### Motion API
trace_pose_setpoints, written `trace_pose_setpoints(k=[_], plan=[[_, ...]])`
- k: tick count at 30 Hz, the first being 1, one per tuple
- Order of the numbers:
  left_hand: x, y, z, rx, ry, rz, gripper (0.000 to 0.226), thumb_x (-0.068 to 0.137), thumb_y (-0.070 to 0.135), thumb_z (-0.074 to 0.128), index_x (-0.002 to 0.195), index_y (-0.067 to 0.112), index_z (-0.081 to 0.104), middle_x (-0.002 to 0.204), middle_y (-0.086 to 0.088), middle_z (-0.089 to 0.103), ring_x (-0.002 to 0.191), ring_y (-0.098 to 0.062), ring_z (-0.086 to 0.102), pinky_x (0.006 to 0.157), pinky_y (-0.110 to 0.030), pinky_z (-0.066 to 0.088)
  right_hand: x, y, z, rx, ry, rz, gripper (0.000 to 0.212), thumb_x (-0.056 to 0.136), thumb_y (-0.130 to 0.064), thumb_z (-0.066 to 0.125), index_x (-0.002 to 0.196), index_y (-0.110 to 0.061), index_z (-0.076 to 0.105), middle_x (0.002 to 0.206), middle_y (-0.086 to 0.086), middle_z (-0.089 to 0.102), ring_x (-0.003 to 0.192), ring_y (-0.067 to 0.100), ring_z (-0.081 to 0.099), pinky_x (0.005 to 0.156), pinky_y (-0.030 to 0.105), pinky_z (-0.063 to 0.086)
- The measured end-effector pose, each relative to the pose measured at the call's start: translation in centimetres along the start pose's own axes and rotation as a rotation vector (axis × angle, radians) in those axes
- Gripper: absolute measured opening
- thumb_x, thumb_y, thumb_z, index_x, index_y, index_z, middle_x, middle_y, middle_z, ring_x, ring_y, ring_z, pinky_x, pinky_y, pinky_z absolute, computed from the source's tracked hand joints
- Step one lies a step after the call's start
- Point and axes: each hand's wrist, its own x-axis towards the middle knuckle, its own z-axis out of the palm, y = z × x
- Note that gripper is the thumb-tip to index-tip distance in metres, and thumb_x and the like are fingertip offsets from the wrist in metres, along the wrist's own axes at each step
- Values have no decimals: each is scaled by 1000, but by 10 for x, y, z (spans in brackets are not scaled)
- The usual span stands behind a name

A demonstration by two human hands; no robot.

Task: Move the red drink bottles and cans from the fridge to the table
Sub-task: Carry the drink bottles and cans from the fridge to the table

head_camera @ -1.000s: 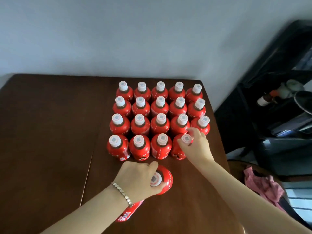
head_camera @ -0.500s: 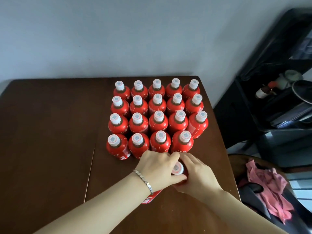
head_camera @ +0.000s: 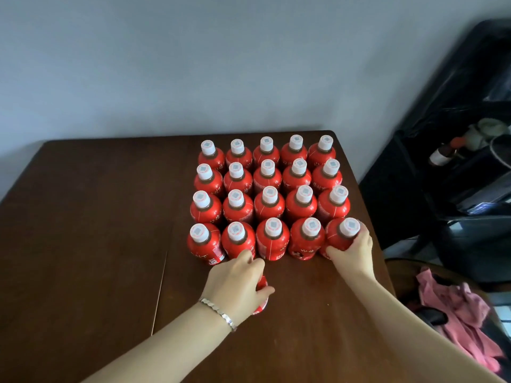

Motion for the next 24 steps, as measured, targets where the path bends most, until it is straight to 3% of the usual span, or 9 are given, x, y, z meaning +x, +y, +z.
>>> trace_pose_setpoints(k=[2,6,10,13,17,19,21,24], plan=[[-4,-4,1,8,-14,-12,34,90,53,47,101,21,51,104,6,48,86,-12,55,64,-20,34,2,5,4,208,-44,167,84,75,0,66,146,-17,25,144,11,37,132,28,40,107,42,38],[-8,-10,5,3,-28,-34,35,89,55,46,98,21,51,94,8,41,74,-9,43,63,-20,32,0,7,8,817,-146,536,62,82,-12,44,141,-25,34,137,10,44,124,35,45,92,55,42],[-12,-17,5,1,-40,-66,35,89,55,46,98,21,52,96,9,44,73,-7,40,62,-19,32,-2,-6,9,1102,-123,610,58,82,-11,41,139,-22,39,132,15,46,115,41,50,83,57,47],[-14,-23,4,16,-39,-111,32,89,55,47,89,23,47,90,10,39,72,-9,40,54,-19,27,-9,-13,3,1001,-160,618,52,83,-7,39,133,-18,41,126,13,46,113,36,51,86,58,45],[-14,-39,2,-9,-4,-178,32,87,52,52,83,23,39,88,10,37,72,-11,40,48,-19,23,-25,-13,6,690,-229,684,12,87,-7,44,93,-13,53,116,8,49,113,26,52,88,48,44],[-14,-52,4,-20,0,-194,31,86,49,56,84,22,42,90,8,37,76,-11,41,54,-21,29,-42,-19,20,516,-309,692,11,90,-7,47,81,-11,52,110,10,53,104,25,55,86,41,45],[-14,-66,9,-15,-11,-206,30,86,46,59,91,18,50,91,7,37,82,-13,43,62,-24,34,-60,-28,38,429,-410,640,11,93,-8,47,84,-8,54,103,11,59,98,25,60,85,36,48],[-15,-86,19,-84,-3,-211,30,85,40,63,97,14,56,94,6,38,84,-12,42,67,-24,39,-82,-35,66,288,-525,521,16,93,-8,48,105,-8,59,96,8,62,91,21,61,86,34,52]])
